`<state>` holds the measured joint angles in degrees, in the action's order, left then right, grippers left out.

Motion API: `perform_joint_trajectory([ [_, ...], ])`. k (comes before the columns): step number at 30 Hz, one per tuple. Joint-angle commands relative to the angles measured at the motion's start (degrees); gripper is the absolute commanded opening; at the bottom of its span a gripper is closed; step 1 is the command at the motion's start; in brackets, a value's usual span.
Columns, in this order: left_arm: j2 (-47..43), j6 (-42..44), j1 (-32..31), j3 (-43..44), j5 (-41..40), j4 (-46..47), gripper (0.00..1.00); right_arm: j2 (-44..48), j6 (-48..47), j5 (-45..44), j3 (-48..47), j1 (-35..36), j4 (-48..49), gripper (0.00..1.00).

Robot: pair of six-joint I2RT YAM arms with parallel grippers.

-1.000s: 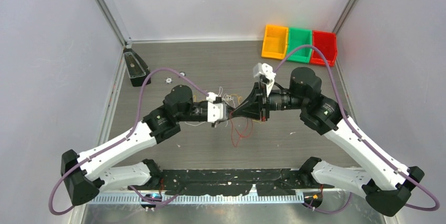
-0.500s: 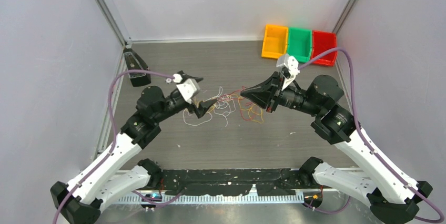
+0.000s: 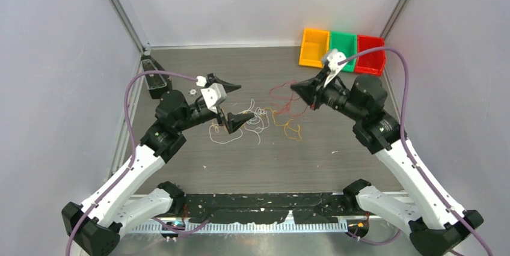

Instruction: Untangle the cables

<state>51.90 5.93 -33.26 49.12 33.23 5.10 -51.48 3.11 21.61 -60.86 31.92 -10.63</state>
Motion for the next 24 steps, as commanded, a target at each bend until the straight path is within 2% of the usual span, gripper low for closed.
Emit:
perform_joint_trajectory([
  [1, -0.3, -2.3, 0.0, 0.4, 1.2, 2.3, 1.0, -4.0, -2.4, 0.6, -2.6, -13.3, -0.7, 0.05],
  [4, -0.9, -2.6, 0.0, -0.5, 0.0, 0.9, 1.0, -10.6, -5.6, 3.9, -4.6, -24.6, 0.8, 0.05],
  [8, -1.6, -2.7, 0.0, -2.1, -1.4, 0.1, 1.0, -22.7, -3.8, 6.2, -11.5, -37.5, 6.6, 0.06],
  [12, -1.5, -3.6, 0.0, -2.7, -2.9, -0.4, 1.0, -36.8, 1.3, 4.2, -27.0, -45.4, 10.0, 0.05],
  [17, -0.7, -3.6, 0.0, -2.2, -5.4, -1.3, 1.0, -52.2, 3.8, -0.4, -40.8, -49.3, 13.7, 0.05],
  [24, -0.4, -4.3, 0.0, -1.5, -10.8, -2.7, 1.0, -67.1, 5.7, -8.0, -56.5, -50.2, 18.5, 0.05],
])
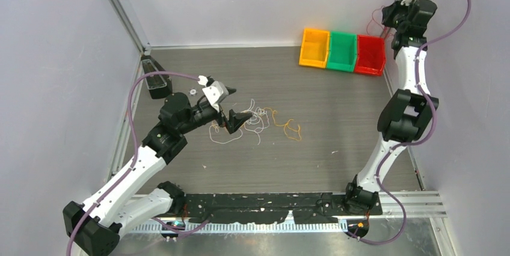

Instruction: Untangle the cables

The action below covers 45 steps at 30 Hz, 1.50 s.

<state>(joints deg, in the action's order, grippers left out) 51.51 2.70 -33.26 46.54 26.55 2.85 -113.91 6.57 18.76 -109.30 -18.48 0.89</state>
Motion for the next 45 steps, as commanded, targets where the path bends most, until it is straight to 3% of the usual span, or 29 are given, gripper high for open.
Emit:
perform_joint_trajectory([
  [1, 0.1, -1.0, 0.0, 1.0, -4.6, -0.7, 1.0, -7.8, 3.0, -5.8, -9.4, 0.1, 7.3, 0.05],
  [5, -0.1, -0.8, 0.3, 0.3, -6.1, -1.8, 1.0, -17.0, 6.1, -12.3, -19.5, 0.0, 5.1, 0.05],
  [14, 2.5, -1.4, 1.1, -0.2, -6.9, -1.0, 1.0, -23.4, 4.4, -18.5, -15.9, 0.0, 6.0, 0.05],
  [22, 4.7, -2.3, 2.0, -0.4, -5.7, 1.0, 1.0, -21.8, 1.8, -16.9, -9.1, 0.0, 2.9, 0.05],
  [28, 4.1, -2.4, 2.4, -1.0, -5.4, 0.7, 1.0, -11.7, 2.7, -8.6, 3.6, 0.0, 14.6, 0.05],
  [36, 3.0, -4.5, 2.5, -2.1, -4.9, 1.1, 1.0, -6.9, 2.0, -7.6, 6.6, 0.0, 12.7, 0.05],
  [45, 2.9, -4.3, 2.7, -2.8, -5.1, 0.8, 1.0, -7.8, 0.1, -9.0, 8.5, 0.0, 9.8, 0.05],
])
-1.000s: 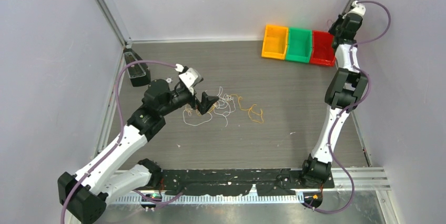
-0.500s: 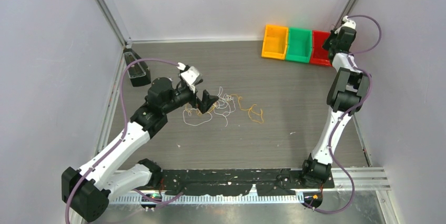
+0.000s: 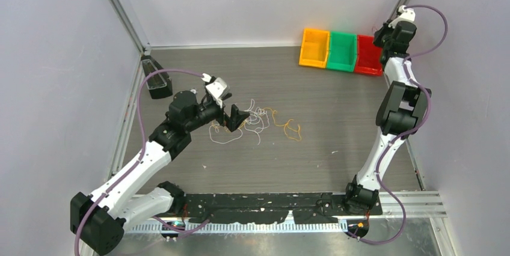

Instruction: Untangle the cables

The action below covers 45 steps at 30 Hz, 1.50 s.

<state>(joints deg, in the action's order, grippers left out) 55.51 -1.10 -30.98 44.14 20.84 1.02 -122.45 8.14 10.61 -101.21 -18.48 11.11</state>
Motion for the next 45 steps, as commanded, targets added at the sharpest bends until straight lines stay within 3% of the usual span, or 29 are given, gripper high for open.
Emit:
perform_joint_trajectory([
  [1, -1.0, -0.5, 0.4, -0.5, 0.7, 2.7, 0.99, 0.2, -1.7, -1.1, 0.1, 0.0, -0.7, 0.05],
  [13, 0.6, -1.0, 1.2, -0.9, 1.2, 3.5, 1.0, -10.8, -4.5, -4.9, -13.0, 0.0, -9.8, 0.05],
  [19, 1.7, -1.3, 1.5, -0.6, 1.6, 3.4, 1.0, -19.0, -5.4, -6.5, -26.4, 0.0, -16.7, 0.05],
  [23, 2.4, -0.8, 1.7, 0.5, 1.0, 2.5, 1.0, -20.6, -4.4, -4.7, -28.2, 0.1, -18.0, 0.05],
  [25, 2.9, -0.6, 2.0, 1.5, 0.4, 1.3, 1.0, -19.8, -4.7, -3.3, -28.1, 0.1, -18.7, 0.11],
  [27, 3.5, -0.1, 2.1, 3.0, -1.4, -0.7, 1.0, -18.1, -5.5, -2.4, -27.8, 0.1, -19.7, 0.39],
  [29, 4.3, -0.5, 2.4, 5.3, -3.5, -4.2, 1.0, -15.2, -7.5, -1.6, -26.4, 0.0, -20.4, 0.6],
  [35, 4.3, -1.0, 3.3, 8.8, -4.4, -9.1, 1.0, -3.0, -13.5, 0.5, -18.1, 0.1, -20.9, 0.93],
  [37, 5.1, -0.2, 3.8, 10.8, -5.8, -12.7, 0.99, 0.2, -15.7, 1.5, -16.9, 0.0, -22.5, 0.99],
  [43, 11.0, 3.7, 8.2, 22.4, -5.1, -33.3, 1.0, 6.1, -25.4, 5.4, -19.1, 0.0, -36.5, 0.95],
  [45, 13.7, 4.5, 10.0, 26.4, -2.5, -42.2, 1.0, 7.2, -30.2, 13.9, -22.6, 0.1, -46.6, 0.95],
])
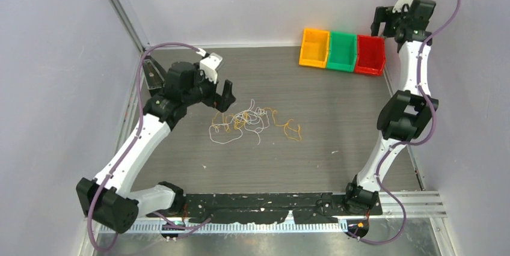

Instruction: Untangle the cables

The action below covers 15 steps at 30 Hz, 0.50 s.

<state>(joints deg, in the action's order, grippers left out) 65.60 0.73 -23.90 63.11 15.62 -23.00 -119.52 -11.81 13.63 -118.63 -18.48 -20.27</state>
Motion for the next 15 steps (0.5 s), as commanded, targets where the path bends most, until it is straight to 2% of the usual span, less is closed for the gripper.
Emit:
perform_joint_trajectory([
  [1, 5.0, 3.2, 3.7, 8.6, 4.9, -20.2, 1.0, 5.1, -13.2, 13.6, -7.2, 0.3, -23.0, 0.95],
  [2, 6.1, 3.6, 4.2, 9.4, 6.5, -22.9, 1.0, 5.7, -14.1, 17.6, -7.7, 0.4, -26.3, 0.96],
  [4, 7.3, 4.2, 4.6, 9.0, 8.9, -26.7, 0.99, 8.5, -16.0, 18.6, -6.6, 2.4, -34.3, 0.98],
  [7, 7.7, 3.8, 4.8, 6.0, 9.9, -27.0, 0.99, 15.3, -18.6, 17.5, 2.7, 9.0, -41.4, 1.0],
  [11, 7.6, 1.4, 5.8, 2.0, 11.3, -22.7, 0.92, 22.7, -18.5, 17.2, 18.4, 19.4, -42.7, 0.95],
  [15, 9.6, -0.3, 6.1, -0.6, 11.3, -18.0, 0.82, 25.3, -13.7, 17.8, 30.3, 29.3, -38.7, 0.88],
])
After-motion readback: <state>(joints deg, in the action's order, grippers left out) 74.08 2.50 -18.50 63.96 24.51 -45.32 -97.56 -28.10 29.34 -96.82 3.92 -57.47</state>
